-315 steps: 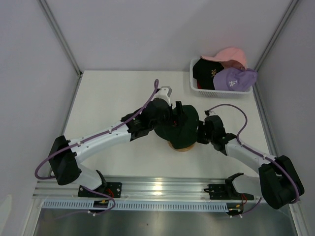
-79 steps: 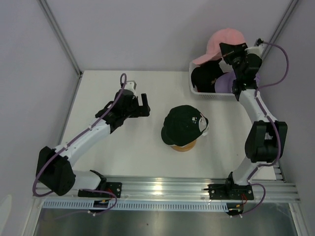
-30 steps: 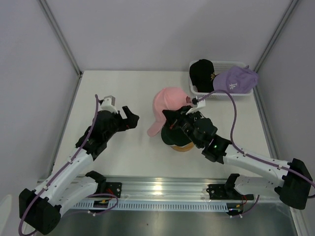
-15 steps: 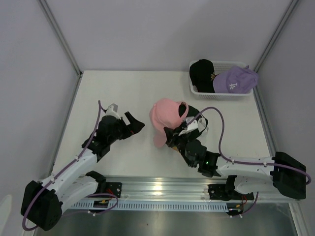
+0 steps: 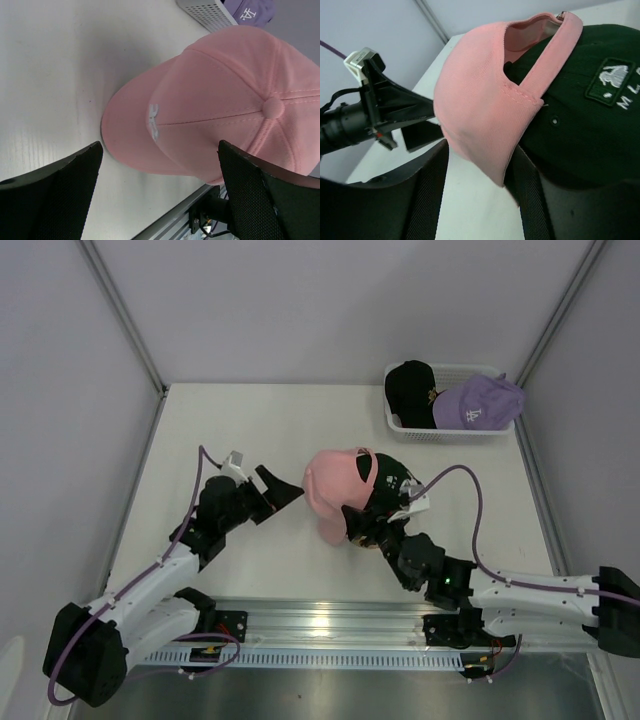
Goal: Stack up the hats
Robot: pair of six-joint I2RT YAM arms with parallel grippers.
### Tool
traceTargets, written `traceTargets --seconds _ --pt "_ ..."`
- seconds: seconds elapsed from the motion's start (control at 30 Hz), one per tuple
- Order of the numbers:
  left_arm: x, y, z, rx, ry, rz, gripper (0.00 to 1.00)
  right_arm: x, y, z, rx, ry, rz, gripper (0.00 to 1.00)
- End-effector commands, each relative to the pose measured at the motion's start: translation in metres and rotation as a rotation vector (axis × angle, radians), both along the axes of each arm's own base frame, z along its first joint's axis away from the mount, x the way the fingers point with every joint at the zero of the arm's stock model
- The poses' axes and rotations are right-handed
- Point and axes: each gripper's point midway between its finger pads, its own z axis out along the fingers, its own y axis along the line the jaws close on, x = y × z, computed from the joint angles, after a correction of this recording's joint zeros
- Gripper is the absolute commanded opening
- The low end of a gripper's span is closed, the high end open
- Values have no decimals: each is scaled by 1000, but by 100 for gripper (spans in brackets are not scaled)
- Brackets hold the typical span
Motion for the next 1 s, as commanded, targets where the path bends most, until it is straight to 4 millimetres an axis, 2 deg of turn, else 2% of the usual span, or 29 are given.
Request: traceTargets --seconds 0.0,0.03,0.07,0.1,0.13,0.17,0.3,0.33,0.37,0.4,0.43,0.47,0.5,0.6,0.73,0.77,0.8,0.83,0.97 --pt "23 -9 67 11 -210 -45 100 -10 -15 15 57 77 -11 57" --pt "25 -9 66 28 -205 -47 100 -15 -21 6 13 105 -9 57" --pt "29 -10 69 47 -227 -58 100 -18 -25 8 40 127 -9 57" --pt "34 -17 74 44 -232 -86 99 -21 -33 21 79 125 -3 58" --pt "38 -21 83 42 -240 -97 99 -24 -40 17 47 147 -4 58" --pt "40 -26 80 45 -230 -121 100 -26 -45 20 45 155 -1 59" --pt "46 -40 74 9 -206 -158 99 -25 -70 52 9 163 -60 65" --pt "43 -43 71 -6 -207 -175 99 -20 -85 70 -76 154 -116 68" --pt "43 -43 70 -3 -208 -176 99 -19 -88 85 -41 146 -123 68" --pt "42 -43 72 -5 -215 -181 100 -15 -92 92 -56 138 -148 70" --pt "42 -44 75 -8 -230 -186 99 -10 -90 87 -129 142 -168 70" --pt "41 -45 78 -9 -241 -198 99 -5 -93 101 -123 141 -192 70" --pt "41 -46 83 -14 -258 -203 100 4 -101 97 -152 159 -242 71" --pt "38 -51 95 -14 -294 -226 100 24 -98 97 -160 194 -266 70" --pt "35 -59 102 -6 -310 -260 97 48 -99 95 -164 222 -256 67" --pt "36 -62 102 -4 -310 -268 97 54 -98 89 -185 236 -252 65" --pt "35 -64 102 -5 -311 -278 95 56 -91 87 -178 251 -207 63" --pt "33 -67 103 -7 -311 -288 94 65 -96 84 -178 263 -217 62" --pt "29 -75 98 -4 -299 -311 91 74 -75 73 -208 295 -108 60"
